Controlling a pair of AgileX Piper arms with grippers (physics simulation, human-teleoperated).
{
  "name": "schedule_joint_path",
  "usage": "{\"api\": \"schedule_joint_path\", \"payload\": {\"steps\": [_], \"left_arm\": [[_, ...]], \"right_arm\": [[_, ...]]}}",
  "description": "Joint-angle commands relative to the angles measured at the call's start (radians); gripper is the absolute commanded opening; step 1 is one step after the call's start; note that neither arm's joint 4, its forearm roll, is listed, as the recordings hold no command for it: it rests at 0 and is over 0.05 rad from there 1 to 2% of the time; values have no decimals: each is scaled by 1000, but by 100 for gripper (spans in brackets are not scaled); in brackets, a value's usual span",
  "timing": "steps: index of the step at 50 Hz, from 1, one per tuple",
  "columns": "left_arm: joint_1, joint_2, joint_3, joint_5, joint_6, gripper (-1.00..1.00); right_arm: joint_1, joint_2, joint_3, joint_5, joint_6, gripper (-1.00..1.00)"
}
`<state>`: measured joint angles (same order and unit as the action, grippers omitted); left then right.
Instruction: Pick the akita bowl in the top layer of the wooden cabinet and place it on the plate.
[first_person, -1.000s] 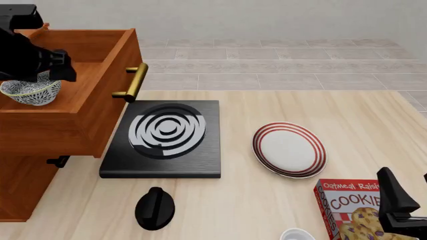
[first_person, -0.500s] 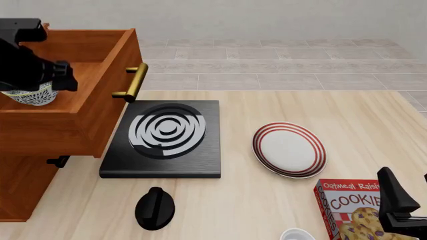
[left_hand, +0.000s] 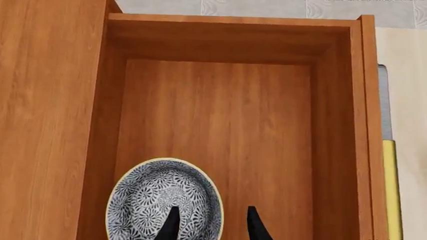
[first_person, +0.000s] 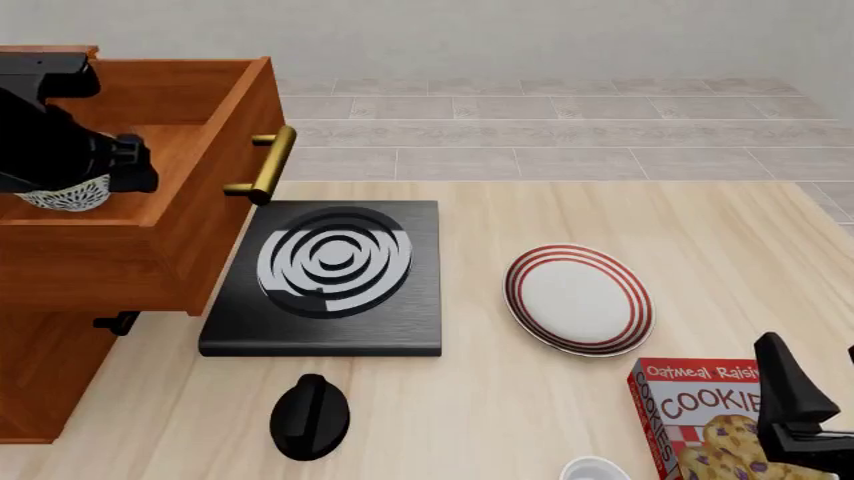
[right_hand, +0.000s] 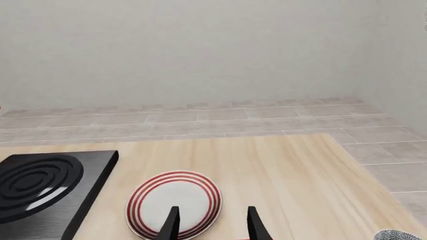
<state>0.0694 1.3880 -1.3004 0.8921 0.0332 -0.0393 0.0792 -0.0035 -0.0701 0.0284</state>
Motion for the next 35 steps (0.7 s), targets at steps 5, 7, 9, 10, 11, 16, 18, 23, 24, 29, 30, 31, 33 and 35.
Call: {"api": "schedule_joint_path", "payload": {"steps": [5,7,9,10,11,16,18,23,24,29,30,31,33,35], "left_arm": [[-12,-11,-3,-17,7,-100],[-15,-14,-3,-20,10,-100],[-17,-15,0,-22,10,-100],[-19,-17,1,-24,12,-100],[-20,-17,3,-24,9,-100],[-26,-19,3,-28,11,-100],[-34,-21,-3,-25,9,-100],[-44,-21,-23,-26,7,-100],[-50,-24,-29,-25,0,-100],[-72,-26,-53,-20,-17,-100],[-75,-27,-58,-18,-14,-100],[-85,-28,-70,-17,-19,-100],[-84,-26,-78,-16,-20,-100],[-88,-28,-85,-16,-20,-100]], "right_arm": [[0,8,0,-8,0,100],[-1,8,0,-8,0,100],[-1,6,0,-6,0,100],[-1,4,0,-4,0,100],[-1,3,0,-3,-1,100],[-2,1,0,-1,0,100],[-2,-1,0,0,-1,100],[-1,-3,0,3,-1,100],[-2,-3,0,2,-1,100],[-1,-3,0,2,-1,100],[-1,-3,0,3,-1,100],[-1,-3,0,3,-1,100],[-3,-2,0,1,0,100],[-3,-3,0,3,0,100]]}}
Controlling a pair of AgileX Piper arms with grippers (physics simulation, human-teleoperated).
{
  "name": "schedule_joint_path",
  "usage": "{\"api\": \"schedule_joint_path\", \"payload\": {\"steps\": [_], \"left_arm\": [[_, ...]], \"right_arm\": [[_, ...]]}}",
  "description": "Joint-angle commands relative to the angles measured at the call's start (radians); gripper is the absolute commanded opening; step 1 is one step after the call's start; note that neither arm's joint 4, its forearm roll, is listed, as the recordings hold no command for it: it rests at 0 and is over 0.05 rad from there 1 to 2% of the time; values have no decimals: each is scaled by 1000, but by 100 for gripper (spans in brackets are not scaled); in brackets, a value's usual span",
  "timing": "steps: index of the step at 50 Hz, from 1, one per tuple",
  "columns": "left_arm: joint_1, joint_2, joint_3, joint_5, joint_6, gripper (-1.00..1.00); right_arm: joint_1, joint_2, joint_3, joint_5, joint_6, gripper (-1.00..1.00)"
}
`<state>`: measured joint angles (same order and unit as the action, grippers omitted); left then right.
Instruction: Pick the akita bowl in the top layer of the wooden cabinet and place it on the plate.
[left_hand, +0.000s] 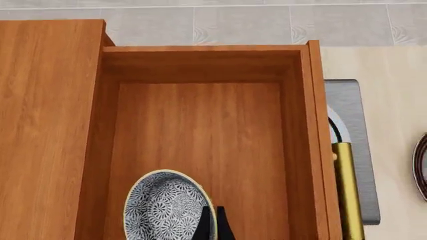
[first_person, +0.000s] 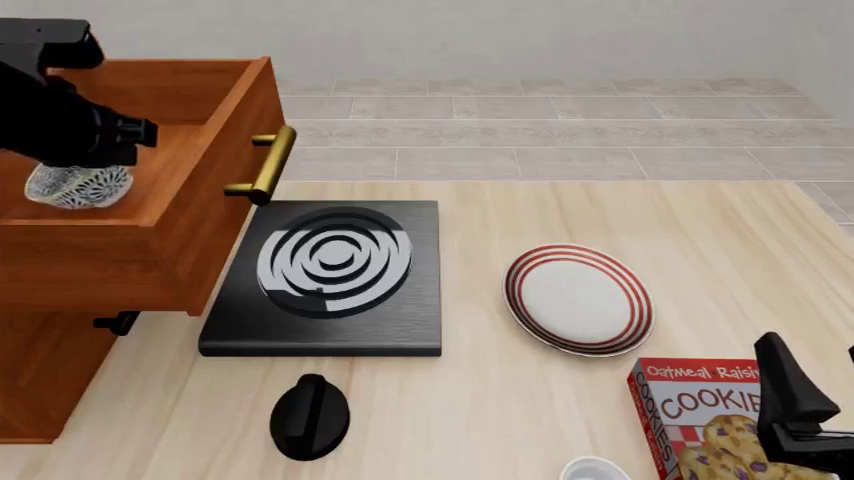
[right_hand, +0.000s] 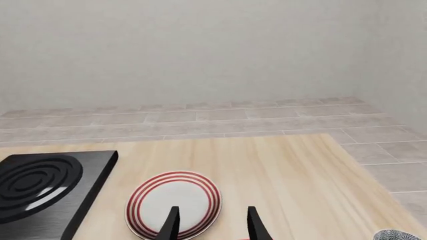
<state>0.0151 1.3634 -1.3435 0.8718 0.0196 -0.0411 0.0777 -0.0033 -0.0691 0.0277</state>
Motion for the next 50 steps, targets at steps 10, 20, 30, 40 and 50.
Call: {"api": "schedule_joint_path", "payload": {"steps": [10,20,30,40,50], "left_arm": [[-37,-6,-87,10,-26,-100],[-44,-12,-146,15,-42,-100],[-53,-1,-239,41,-68,-100],[-78,-9,-281,49,-97,-100],[-83,1,-336,58,-101,-100]], "right_arm": [[0,-11,0,11,1,100],[0,-13,0,12,1,100],[-2,-14,0,12,1,100],[-2,-22,0,19,1,100],[-3,-26,-1,23,1,100]]}}
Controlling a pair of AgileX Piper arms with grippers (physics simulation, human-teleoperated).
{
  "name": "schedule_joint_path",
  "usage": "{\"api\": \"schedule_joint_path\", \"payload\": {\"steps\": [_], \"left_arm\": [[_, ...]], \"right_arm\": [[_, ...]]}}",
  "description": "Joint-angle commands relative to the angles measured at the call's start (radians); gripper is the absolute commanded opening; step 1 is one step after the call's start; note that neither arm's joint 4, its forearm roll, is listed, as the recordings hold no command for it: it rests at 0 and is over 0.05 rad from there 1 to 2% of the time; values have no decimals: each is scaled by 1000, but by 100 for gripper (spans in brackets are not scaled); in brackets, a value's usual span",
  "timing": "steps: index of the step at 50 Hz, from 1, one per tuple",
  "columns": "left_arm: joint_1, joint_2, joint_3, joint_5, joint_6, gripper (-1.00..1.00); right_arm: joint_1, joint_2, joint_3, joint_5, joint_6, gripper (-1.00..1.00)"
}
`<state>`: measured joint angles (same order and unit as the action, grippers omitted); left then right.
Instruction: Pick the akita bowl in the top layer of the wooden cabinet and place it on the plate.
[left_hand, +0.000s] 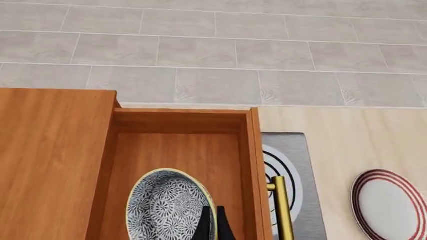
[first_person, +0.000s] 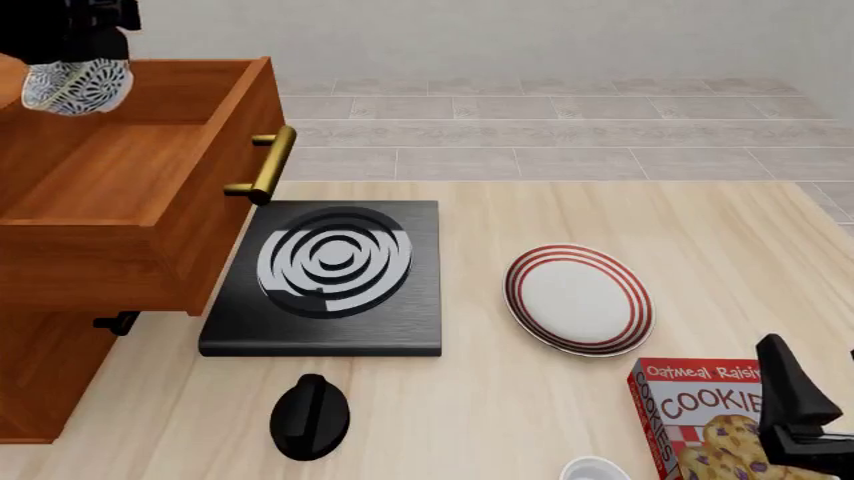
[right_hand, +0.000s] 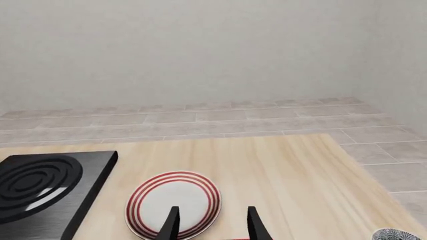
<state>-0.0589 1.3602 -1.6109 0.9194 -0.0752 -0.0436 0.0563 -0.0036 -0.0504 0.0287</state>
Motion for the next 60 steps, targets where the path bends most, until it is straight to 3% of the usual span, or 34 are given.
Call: {"api": "schedule_joint_path", "payload": {"steps": [1,25,34,60], "left_arm": [[-11,6,-75,13,-10,-100],[-82,49,-283,98,10,-100],[-131,64,-306,108,22,-100],[-252,177,-568,186,81,-100]], "right_arm": [[-1,-5,0,5,0,100],[1,19,-2,-19,-1,100],[-3,21,-1,-21,3,100],[-4,3,-3,-3,5,100]]}}
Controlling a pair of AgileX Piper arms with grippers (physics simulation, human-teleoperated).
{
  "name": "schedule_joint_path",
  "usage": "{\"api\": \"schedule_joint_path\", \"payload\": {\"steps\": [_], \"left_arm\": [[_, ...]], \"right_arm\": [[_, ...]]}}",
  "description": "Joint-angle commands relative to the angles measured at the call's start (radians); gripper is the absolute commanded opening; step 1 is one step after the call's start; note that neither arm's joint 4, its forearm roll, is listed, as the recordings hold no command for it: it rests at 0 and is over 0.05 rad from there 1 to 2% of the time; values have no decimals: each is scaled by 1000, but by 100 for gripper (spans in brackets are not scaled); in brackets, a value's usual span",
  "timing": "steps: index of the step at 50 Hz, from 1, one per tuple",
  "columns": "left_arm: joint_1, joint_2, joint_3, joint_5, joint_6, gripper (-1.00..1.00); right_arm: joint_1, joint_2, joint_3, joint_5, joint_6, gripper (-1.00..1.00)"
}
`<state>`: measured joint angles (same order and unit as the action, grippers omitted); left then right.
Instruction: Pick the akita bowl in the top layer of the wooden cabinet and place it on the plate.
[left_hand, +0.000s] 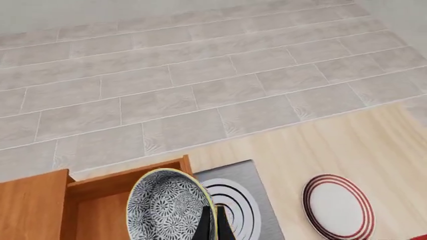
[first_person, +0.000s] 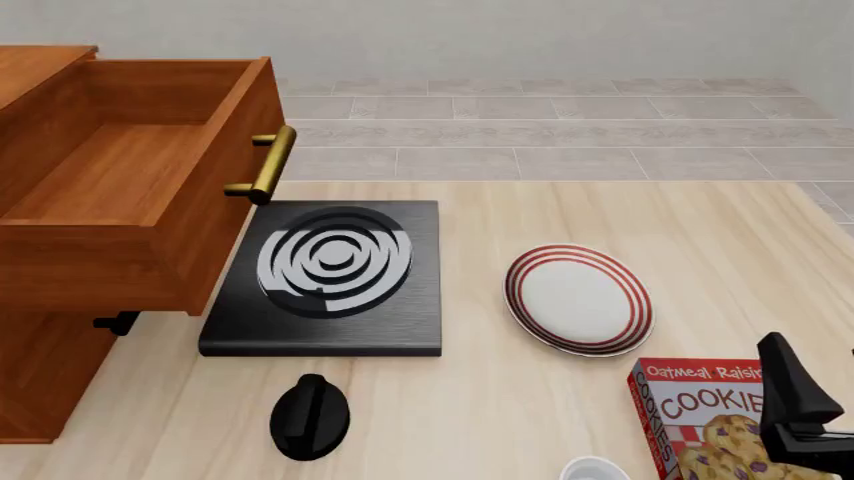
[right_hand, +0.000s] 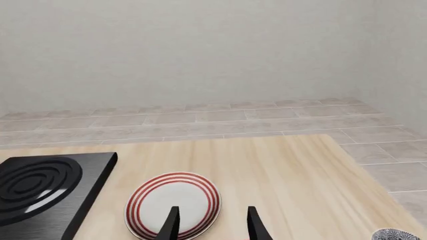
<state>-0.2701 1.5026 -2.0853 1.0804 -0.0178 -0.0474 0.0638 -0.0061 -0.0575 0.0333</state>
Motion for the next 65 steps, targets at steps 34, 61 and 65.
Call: {"api": "schedule_joint_path", "payload": {"steps": [34,61,65], "left_arm": [[-345,-32,78,-106,174,-100],[-542,-88,156,-145,288,-100],[-578,-91,169,-145,305,-100]], "right_arm": [[-6,-5,-1,2,8,100],[-8,11,-1,-13,13,100],[-8,11,-1,-14,12,100]]}}
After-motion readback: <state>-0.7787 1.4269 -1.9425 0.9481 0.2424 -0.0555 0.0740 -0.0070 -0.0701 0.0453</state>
